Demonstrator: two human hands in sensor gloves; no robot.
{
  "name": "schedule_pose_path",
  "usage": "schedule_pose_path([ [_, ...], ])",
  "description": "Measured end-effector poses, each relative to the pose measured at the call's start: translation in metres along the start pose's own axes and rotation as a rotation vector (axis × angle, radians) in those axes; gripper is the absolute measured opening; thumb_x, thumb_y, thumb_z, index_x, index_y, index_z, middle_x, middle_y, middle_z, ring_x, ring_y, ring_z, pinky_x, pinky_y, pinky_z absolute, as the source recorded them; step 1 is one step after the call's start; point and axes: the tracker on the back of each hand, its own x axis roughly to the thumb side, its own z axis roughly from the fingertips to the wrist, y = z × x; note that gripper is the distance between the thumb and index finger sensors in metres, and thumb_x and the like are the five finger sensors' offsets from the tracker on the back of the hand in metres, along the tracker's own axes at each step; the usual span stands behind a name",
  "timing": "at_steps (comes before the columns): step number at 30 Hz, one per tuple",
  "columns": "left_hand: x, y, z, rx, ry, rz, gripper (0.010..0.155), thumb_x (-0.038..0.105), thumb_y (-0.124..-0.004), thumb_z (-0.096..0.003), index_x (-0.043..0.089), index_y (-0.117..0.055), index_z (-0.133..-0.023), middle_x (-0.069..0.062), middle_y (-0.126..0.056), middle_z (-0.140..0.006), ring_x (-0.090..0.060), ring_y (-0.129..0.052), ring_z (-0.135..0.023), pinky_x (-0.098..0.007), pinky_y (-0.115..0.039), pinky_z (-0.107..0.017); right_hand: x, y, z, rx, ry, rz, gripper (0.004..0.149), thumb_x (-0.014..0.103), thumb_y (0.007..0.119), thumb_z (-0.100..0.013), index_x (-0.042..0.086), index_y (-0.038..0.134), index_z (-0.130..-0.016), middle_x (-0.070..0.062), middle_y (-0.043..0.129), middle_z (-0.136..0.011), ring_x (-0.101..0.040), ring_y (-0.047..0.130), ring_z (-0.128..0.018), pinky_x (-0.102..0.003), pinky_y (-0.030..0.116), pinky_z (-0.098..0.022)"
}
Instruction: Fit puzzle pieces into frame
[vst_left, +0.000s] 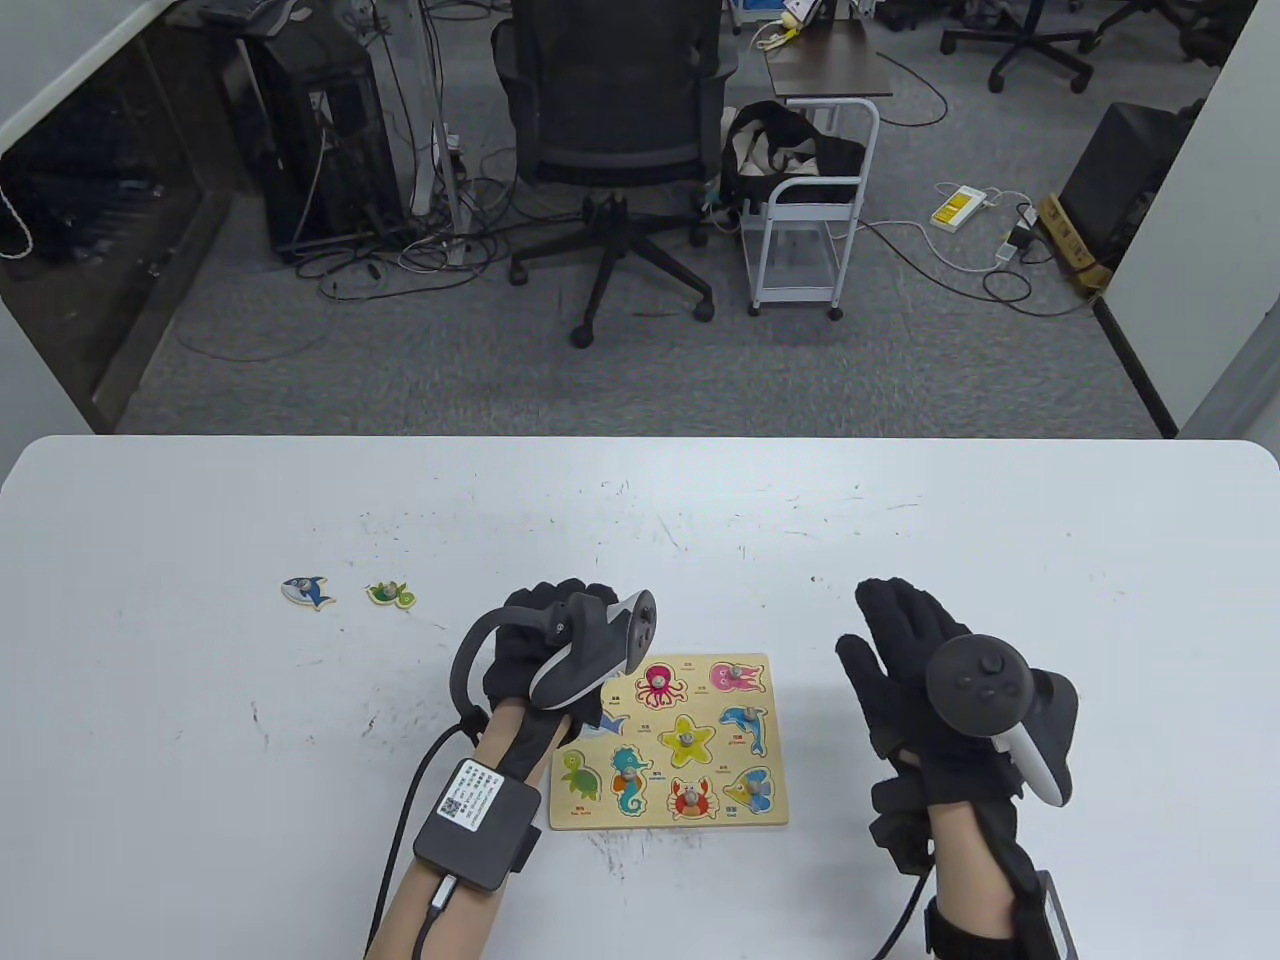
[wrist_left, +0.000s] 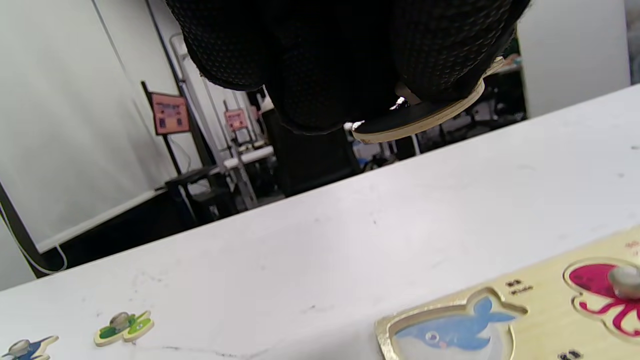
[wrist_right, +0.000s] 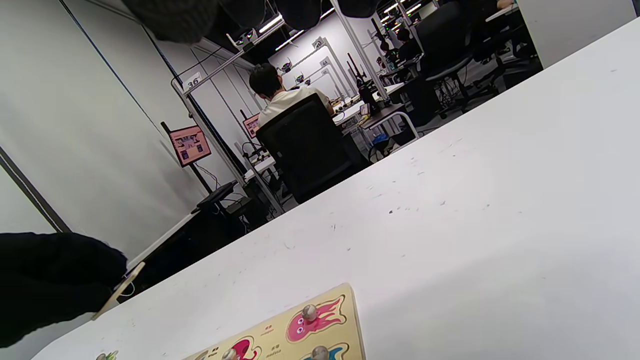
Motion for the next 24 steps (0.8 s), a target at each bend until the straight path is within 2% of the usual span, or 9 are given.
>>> schedule_pose_path([
  [10,0.028,-0.054,-0.006,-0.093,-0.048,-0.107,0.046,0.051,-0.087,-0.0454,0.044,-0.08,-0.09,0.015,-0.097,-0.089,-0.007,-0.1,-0.077,-0.037,-0.083,-0.068,0.002,0.002,0.0,0.009,-0.01,0.015,0.063,0.051,0.075,-0.05,0.032,0.058,-0.107,-0.002,0.057,-0.117,-0.038,0.054,-0.11,-0.062,0.039,-0.08],
  [14,0.033,-0.062,-0.009,-0.126,-0.05,-0.121,0.046,0.051,-0.088,-0.045,0.045,-0.081,-0.09,0.015,-0.097,-0.088,-0.007,-0.1,-0.077,-0.038,-0.083,-0.068,0.003,0.003,0.0,0.014,-0.01,0.02,0.062,0.051,0.075,-0.05,0.032,0.058,-0.107,-0.002,0.057,-0.117,-0.038,0.054,-0.11,-0.062,0.04,-0.08],
  [24,0.034,-0.064,-0.009,-0.166,-0.038,-0.152,0.045,0.051,-0.088,-0.0449,0.045,-0.081,-0.089,0.015,-0.098,-0.088,-0.007,-0.101,-0.077,-0.038,-0.083,-0.068,0.004,0.005,-0.001,0.027,-0.011,0.025,0.062,0.051,0.075,-0.05,0.032,0.058,-0.107,-0.002,0.058,-0.117,-0.038,0.054,-0.11,-0.062,0.04,-0.08],
])
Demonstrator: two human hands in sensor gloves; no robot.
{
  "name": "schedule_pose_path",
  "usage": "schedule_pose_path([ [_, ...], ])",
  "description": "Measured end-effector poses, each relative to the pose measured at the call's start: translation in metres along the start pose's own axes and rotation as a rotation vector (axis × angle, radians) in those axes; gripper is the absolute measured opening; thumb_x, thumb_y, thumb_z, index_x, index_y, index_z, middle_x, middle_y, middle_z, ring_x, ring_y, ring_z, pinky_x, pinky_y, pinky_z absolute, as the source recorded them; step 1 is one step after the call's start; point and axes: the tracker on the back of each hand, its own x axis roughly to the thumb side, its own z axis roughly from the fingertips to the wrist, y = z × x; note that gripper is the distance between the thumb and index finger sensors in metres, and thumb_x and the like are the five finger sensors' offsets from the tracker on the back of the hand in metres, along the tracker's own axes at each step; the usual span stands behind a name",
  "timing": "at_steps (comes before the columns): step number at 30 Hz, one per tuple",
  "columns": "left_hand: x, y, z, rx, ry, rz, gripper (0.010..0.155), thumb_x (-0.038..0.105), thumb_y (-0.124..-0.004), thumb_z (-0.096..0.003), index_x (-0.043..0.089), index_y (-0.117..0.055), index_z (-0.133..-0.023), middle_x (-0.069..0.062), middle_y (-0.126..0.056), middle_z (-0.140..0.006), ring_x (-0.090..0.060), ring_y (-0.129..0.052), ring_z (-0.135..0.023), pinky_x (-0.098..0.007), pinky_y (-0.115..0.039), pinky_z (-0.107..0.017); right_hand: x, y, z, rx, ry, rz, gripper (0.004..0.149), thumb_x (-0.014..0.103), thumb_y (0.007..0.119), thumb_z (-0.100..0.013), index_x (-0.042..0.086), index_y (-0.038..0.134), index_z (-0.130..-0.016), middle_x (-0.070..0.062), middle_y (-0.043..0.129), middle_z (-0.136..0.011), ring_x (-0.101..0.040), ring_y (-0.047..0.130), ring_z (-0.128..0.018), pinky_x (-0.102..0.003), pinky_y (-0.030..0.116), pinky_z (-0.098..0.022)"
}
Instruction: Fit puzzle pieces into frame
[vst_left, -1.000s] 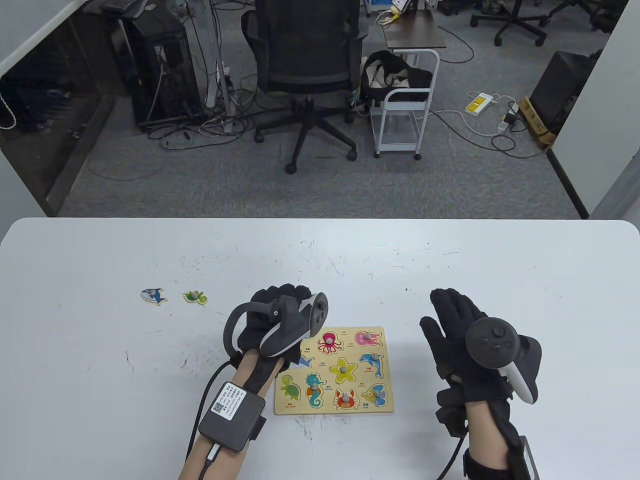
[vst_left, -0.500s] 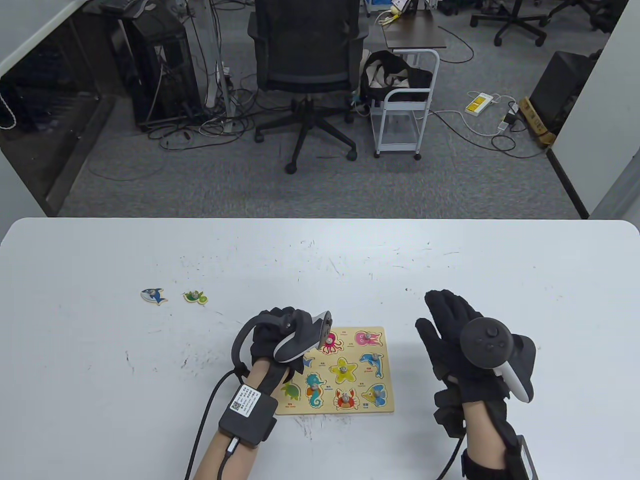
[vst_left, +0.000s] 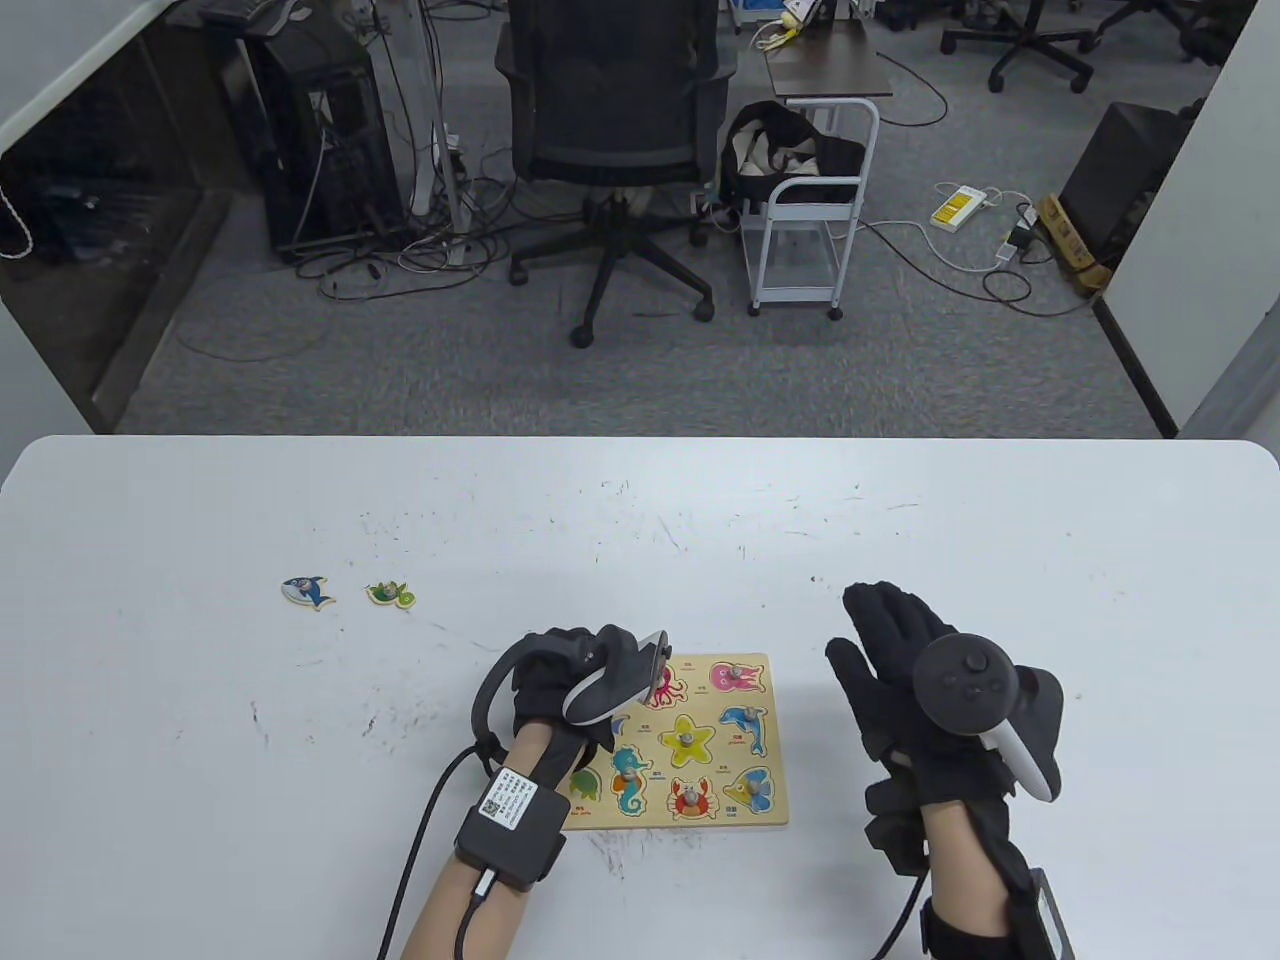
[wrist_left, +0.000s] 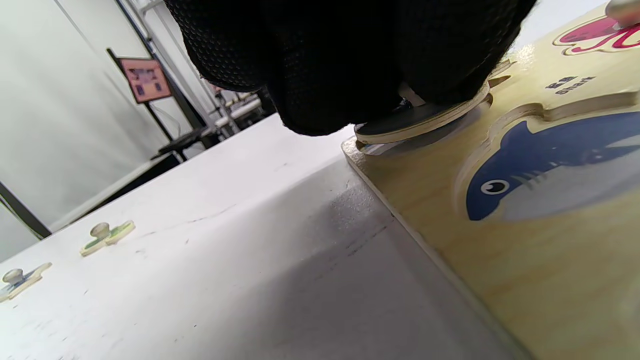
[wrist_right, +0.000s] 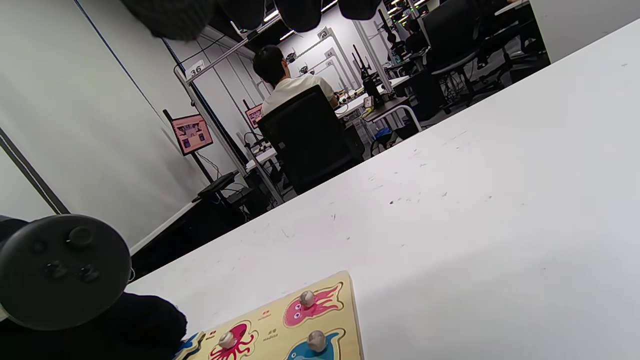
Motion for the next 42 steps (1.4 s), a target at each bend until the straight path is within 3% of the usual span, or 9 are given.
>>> schedule_pose_path([
  [27,-0.007,0.013,0.02,0.007,-0.005,-0.031,0.047,0.051,-0.086,-0.0451,0.045,-0.08,-0.091,0.015,-0.097,-0.09,-0.007,-0.1,-0.079,-0.039,-0.082,-0.069,0.004,0.003,-0.001,0.024,-0.004,0.016,0.062,0.052,0.074,-0.05,0.032,0.059,-0.106,-0.003,0.059,-0.117,-0.038,0.055,-0.109,-0.062,0.041,-0.08],
  [32,-0.01,0.016,0.022,-0.027,-0.007,-0.026,0.052,0.055,-0.081,-0.0461,0.044,-0.075,-0.097,0.015,-0.093,-0.095,-0.009,-0.098,-0.084,-0.04,-0.08,-0.071,0.005,0.001,0.0,0.016,-0.016,0.01,0.062,0.052,0.074,-0.05,0.032,0.06,-0.106,-0.003,0.059,-0.117,-0.038,0.056,-0.109,-0.062,0.041,-0.08],
  [42,-0.065,0.032,0.024,0.005,0.107,0.028,0.056,0.058,-0.074,-0.0481,0.043,-0.07,-0.102,0.01,-0.086,-0.105,-0.016,-0.09,-0.096,-0.043,-0.076,-0.075,0.008,-0.009,0.006,-0.016,-0.048,-0.023,0.062,0.052,0.074,-0.05,0.032,0.06,-0.106,-0.004,0.059,-0.117,-0.038,0.056,-0.109,-0.062,0.042,-0.079],
])
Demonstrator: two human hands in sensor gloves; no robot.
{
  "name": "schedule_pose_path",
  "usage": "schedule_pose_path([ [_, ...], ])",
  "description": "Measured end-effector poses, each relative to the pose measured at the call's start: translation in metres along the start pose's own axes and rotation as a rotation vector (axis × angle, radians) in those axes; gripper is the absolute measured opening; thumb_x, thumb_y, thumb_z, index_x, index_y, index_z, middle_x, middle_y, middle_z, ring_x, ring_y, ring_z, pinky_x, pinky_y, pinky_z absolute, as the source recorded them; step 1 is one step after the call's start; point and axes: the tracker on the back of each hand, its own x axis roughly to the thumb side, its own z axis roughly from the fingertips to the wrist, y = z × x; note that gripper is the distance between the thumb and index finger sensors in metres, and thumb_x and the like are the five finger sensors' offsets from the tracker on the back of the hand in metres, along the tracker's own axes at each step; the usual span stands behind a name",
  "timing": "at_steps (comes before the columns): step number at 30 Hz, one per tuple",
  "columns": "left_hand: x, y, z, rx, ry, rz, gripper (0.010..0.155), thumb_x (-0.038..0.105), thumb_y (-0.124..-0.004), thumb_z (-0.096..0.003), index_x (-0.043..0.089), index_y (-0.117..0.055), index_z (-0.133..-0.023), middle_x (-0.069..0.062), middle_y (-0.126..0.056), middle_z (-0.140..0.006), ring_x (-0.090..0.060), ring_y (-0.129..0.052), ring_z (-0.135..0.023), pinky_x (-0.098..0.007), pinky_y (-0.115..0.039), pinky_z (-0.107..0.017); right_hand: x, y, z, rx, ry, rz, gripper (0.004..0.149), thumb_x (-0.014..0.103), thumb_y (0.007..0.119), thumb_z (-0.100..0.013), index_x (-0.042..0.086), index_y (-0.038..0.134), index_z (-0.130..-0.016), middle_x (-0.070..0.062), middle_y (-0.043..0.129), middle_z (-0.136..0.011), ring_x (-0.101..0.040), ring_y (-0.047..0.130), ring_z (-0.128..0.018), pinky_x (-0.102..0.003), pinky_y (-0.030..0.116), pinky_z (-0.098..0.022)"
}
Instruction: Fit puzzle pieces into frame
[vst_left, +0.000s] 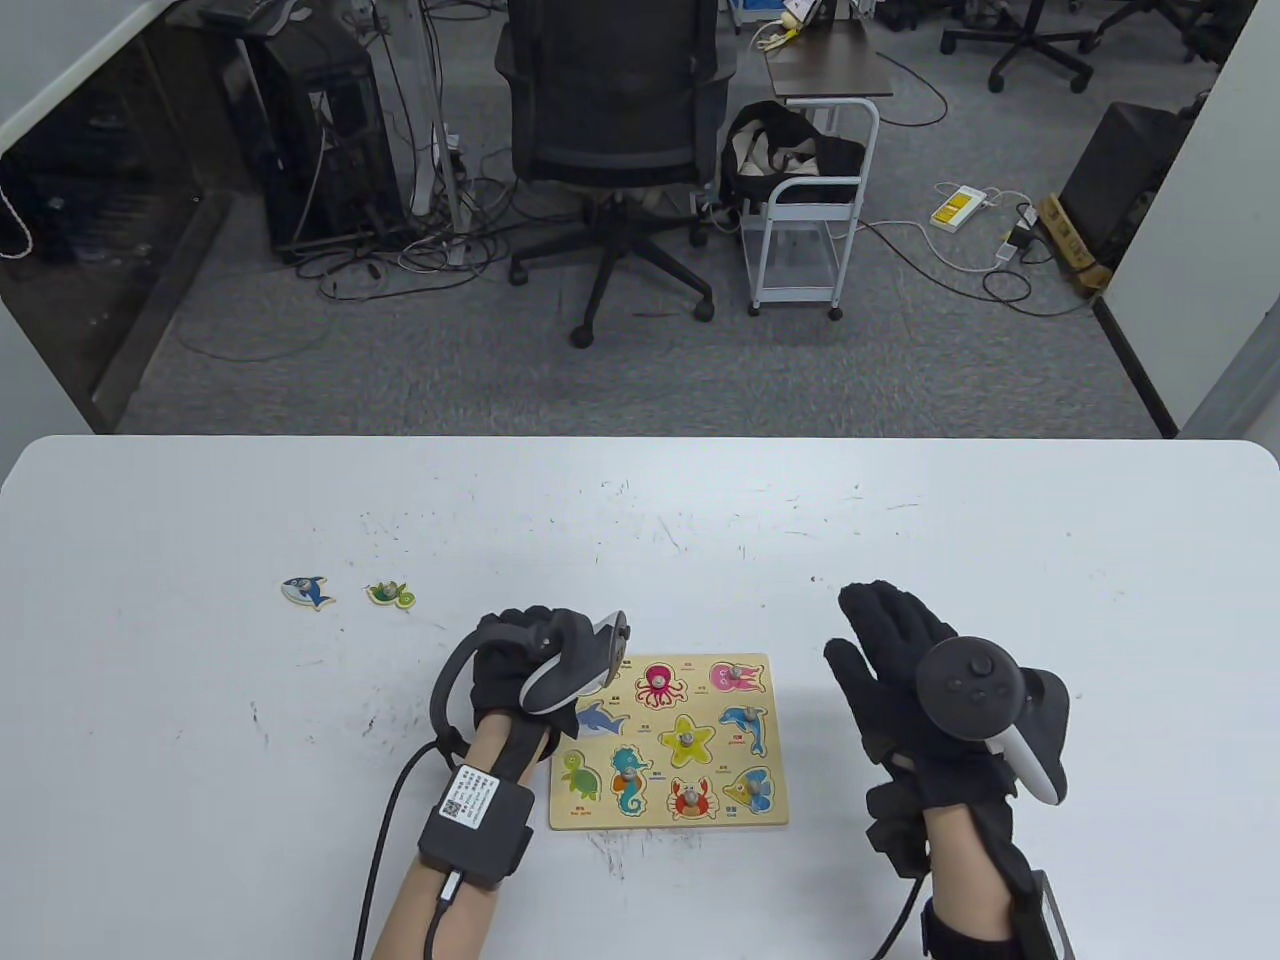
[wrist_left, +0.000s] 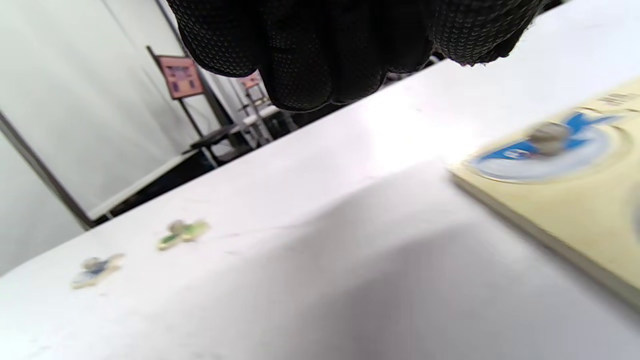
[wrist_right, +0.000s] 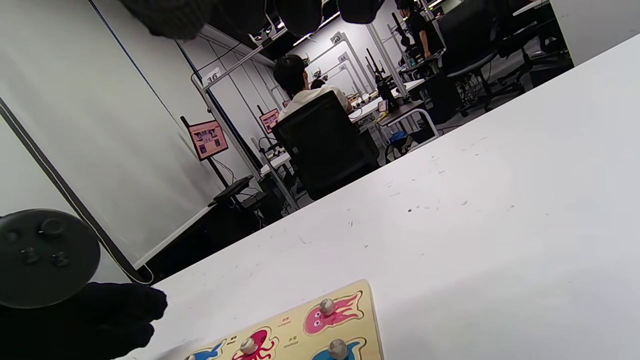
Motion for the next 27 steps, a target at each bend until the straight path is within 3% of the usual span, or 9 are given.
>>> schedule_pose_path([
  [6,-0.042,0.013,-0.008,-0.012,0.129,-0.096,0.059,0.06,-0.073,-0.0479,0.045,-0.066,-0.104,0.011,-0.082,-0.11,-0.017,-0.085,-0.101,-0.044,-0.073,-0.078,0.002,0.0,0.001,-0.004,-0.005,0.015,0.061,0.052,0.074,-0.05,0.032,0.06,-0.106,-0.003,0.059,-0.116,-0.038,0.056,-0.109,-0.062,0.042,-0.079],
  [11,-0.078,0.008,-0.029,-0.066,0.242,0.062,0.061,0.061,-0.073,-0.048,0.046,-0.063,-0.106,0.011,-0.079,-0.113,-0.018,-0.081,-0.105,-0.044,-0.07,-0.08,0.006,0.002,0.002,-0.012,-0.015,0.041,0.061,0.052,0.074,-0.05,0.032,0.06,-0.106,-0.003,0.06,-0.116,-0.038,0.057,-0.109,-0.062,0.043,-0.079],
  [17,-0.108,-0.017,-0.059,-0.146,0.332,0.161,0.063,0.061,-0.074,-0.048,0.046,-0.06,-0.108,0.01,-0.076,-0.115,-0.02,-0.077,-0.107,-0.044,-0.067,-0.082,0.003,0.0,0.003,-0.014,0.0,0.031,0.061,0.052,0.074,-0.05,0.032,0.06,-0.106,-0.003,0.06,-0.116,-0.039,0.056,-0.109,-0.062,0.042,-0.079],
  [27,-0.114,-0.067,-0.09,-0.245,0.362,0.106,0.059,0.057,-0.079,-0.0476,0.047,-0.065,-0.104,0.012,-0.083,-0.108,-0.014,-0.085,-0.1,-0.041,-0.072,-0.079,0.003,0.005,-0.001,0.002,-0.014,0.018,0.06,0.051,0.074,-0.05,0.031,0.062,-0.105,-0.003,0.062,-0.115,-0.038,0.058,-0.108,-0.061,0.044,-0.079],
])
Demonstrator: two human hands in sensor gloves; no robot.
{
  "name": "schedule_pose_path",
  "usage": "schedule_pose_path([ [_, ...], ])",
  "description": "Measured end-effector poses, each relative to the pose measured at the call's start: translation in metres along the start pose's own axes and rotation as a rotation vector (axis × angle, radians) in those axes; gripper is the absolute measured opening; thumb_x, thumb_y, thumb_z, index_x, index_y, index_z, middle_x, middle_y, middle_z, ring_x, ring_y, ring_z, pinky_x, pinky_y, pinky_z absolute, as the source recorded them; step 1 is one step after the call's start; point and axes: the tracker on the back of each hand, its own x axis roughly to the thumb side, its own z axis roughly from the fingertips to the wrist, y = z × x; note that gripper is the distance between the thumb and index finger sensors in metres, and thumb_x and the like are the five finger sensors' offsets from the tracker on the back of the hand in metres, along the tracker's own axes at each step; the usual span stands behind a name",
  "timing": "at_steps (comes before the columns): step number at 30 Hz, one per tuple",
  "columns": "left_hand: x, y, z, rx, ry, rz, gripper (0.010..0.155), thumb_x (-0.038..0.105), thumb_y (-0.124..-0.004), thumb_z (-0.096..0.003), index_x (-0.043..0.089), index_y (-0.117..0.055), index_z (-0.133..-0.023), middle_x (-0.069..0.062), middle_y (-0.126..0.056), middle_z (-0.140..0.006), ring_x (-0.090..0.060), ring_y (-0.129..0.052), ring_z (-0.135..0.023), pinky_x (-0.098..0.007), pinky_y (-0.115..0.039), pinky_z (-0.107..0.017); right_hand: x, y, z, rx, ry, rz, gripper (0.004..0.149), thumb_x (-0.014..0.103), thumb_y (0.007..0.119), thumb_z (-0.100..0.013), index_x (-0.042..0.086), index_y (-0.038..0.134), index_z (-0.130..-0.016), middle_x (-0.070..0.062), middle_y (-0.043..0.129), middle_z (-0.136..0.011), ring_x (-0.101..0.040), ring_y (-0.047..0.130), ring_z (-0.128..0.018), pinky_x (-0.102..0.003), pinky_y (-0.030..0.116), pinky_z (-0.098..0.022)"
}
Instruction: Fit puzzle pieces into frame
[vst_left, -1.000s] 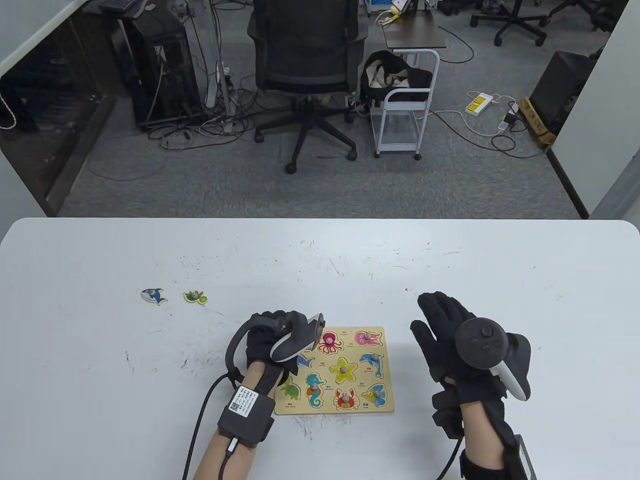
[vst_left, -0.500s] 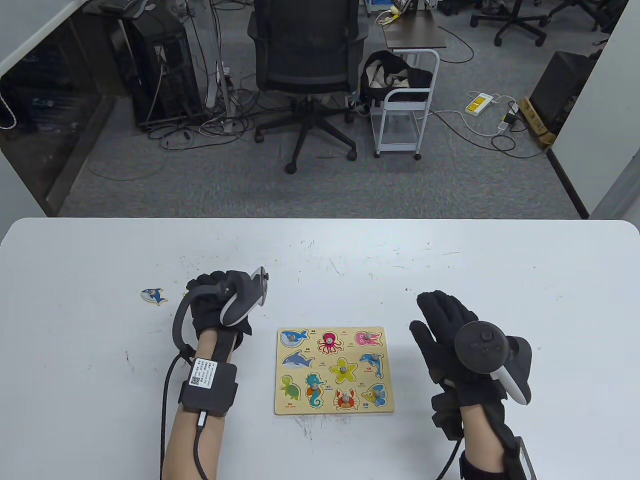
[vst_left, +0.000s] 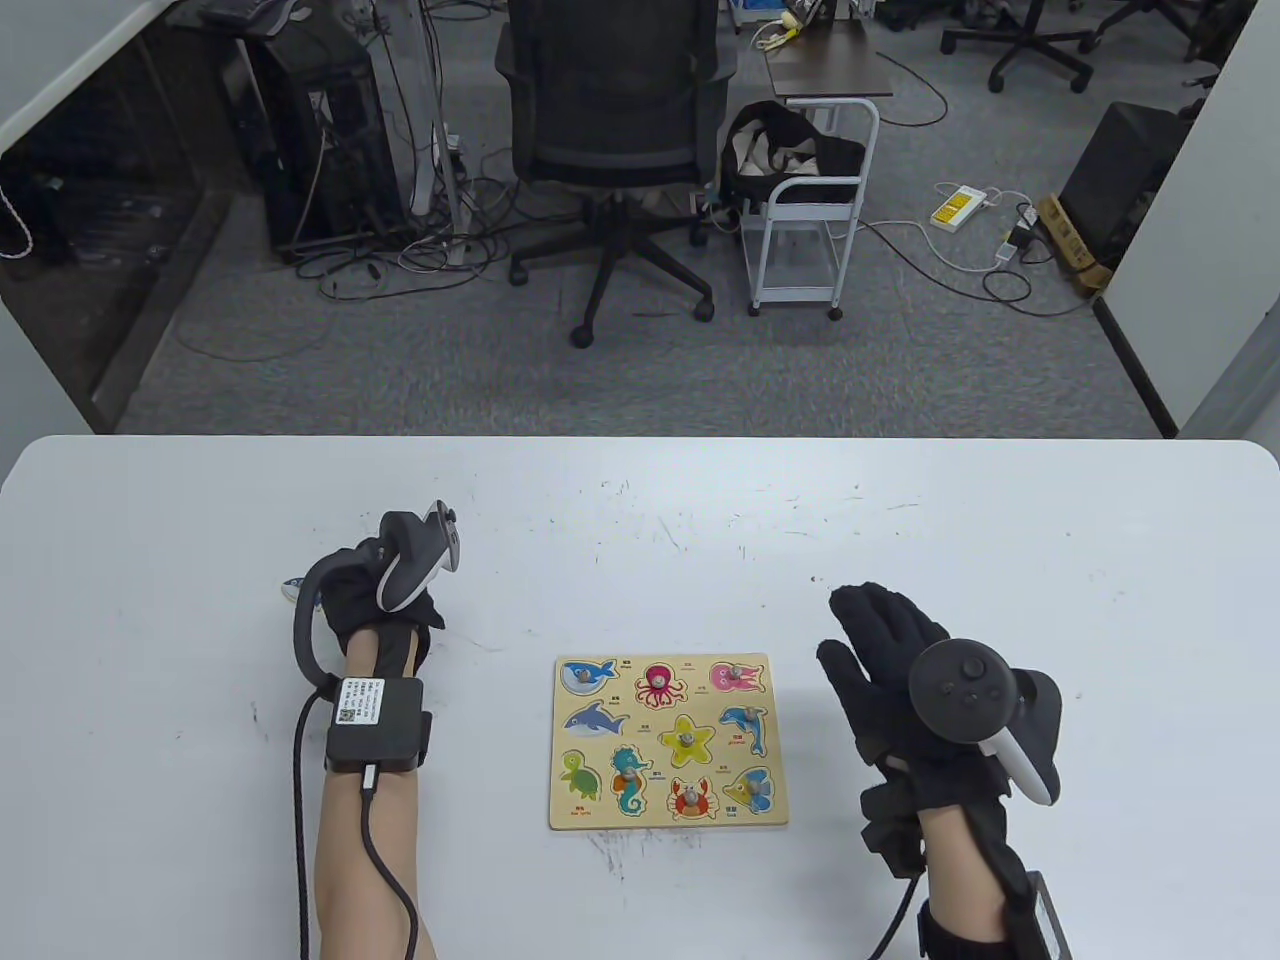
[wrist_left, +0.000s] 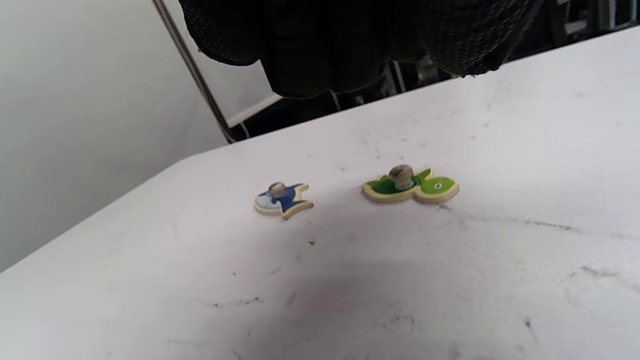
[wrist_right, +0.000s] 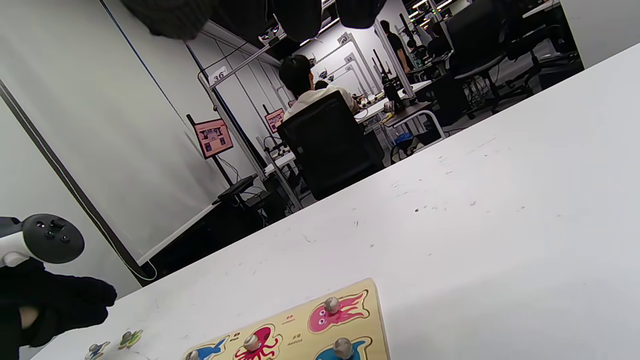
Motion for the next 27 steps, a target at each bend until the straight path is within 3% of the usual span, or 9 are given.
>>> schedule_pose_path([
  [14,0.021,-0.031,-0.035,0.021,0.014,-0.038,0.052,0.054,-0.081,-0.0469,0.047,-0.073,-0.098,0.017,-0.09,-0.098,-0.01,-0.091,-0.092,-0.04,-0.075,-0.076,-0.005,-0.001,-0.001,0.017,0.021,-0.026,0.06,0.051,0.074,-0.05,0.031,0.063,-0.105,-0.003,0.062,-0.115,-0.038,0.058,-0.108,-0.061,0.044,-0.079],
  [27,0.032,-0.053,-0.055,0.0,0.029,-0.083,0.052,0.053,-0.081,-0.0469,0.048,-0.073,-0.098,0.017,-0.089,-0.102,-0.011,-0.091,-0.095,-0.041,-0.075,-0.076,-0.004,0.0,-0.003,0.031,0.024,-0.017,0.06,0.051,0.074,-0.05,0.031,0.063,-0.105,-0.003,0.063,-0.115,-0.038,0.059,-0.108,-0.061,0.044,-0.079],
])
